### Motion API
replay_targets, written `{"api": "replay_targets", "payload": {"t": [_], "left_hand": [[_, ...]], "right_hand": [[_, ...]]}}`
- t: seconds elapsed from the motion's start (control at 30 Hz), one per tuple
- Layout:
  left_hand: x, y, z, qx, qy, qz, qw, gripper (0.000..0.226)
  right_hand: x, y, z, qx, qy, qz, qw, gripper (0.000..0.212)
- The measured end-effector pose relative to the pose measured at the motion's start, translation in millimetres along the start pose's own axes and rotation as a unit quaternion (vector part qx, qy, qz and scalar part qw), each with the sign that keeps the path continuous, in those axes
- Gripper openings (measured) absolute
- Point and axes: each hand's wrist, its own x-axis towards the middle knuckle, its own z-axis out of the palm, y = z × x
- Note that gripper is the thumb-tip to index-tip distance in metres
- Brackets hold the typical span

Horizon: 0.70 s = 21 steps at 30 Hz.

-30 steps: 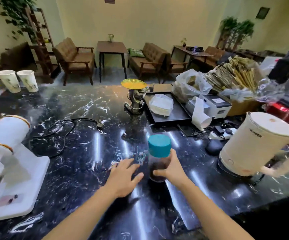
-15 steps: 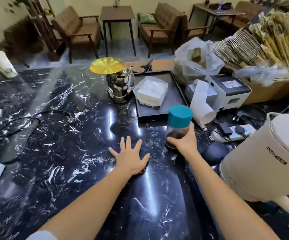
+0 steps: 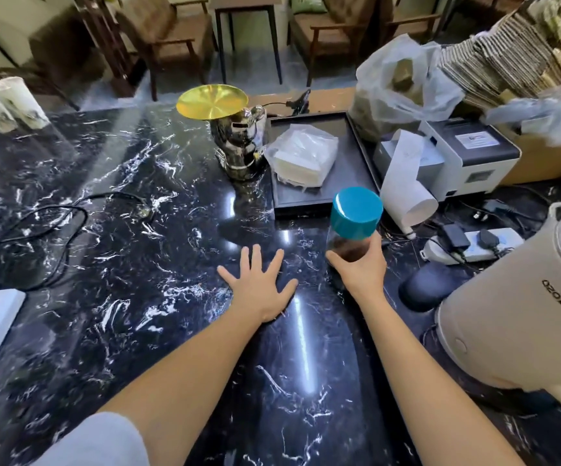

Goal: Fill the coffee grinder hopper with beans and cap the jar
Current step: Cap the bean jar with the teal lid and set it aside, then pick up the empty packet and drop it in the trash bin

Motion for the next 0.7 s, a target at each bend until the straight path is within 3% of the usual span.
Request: {"api": "replay_targets", "payload": {"t": [0.1,0.2,0.33,0.4,0.57,0.7], "left_hand": [[-13.0,-10.7,-4.0,0.012,-0.017,0.038,0.999,0.067],[-40.5,-24.3,-9.6,0.031,-0.016,0.094,0.995,0.063],[-112.0,-58.3,-23.5,-0.022,0.079,0.267,0.96,0.049],[-152.5,-83.5,-28.3,-0.074,0.067,0.31,0.945,0.035],[-235.2,-164.4,-28.3,-0.103,0.027,0.293,0.95,0.022],[-295.0,-256.2,-30.6,-0.1,0.062,0.273,0.955,0.011]], "right_hand": [[-11.1,-1.9,0.8,-0.03,0.01,0.007,0.999,0.069],[-45.4,-7.1,12.7,-0.04,0.075,0.03,0.996,0.076],[-123.9,-27.4,55.1,0.018,0.146,0.008,0.989,0.061],[-162.0,-40.1,83.2,0.031,0.103,0.005,0.994,0.05],[-260.7,-67.5,160.8,0.024,-0.059,-0.052,0.997,0.02],[-337.4,-85.3,213.1,-0.016,-0.136,-0.092,0.986,0.018]]}}
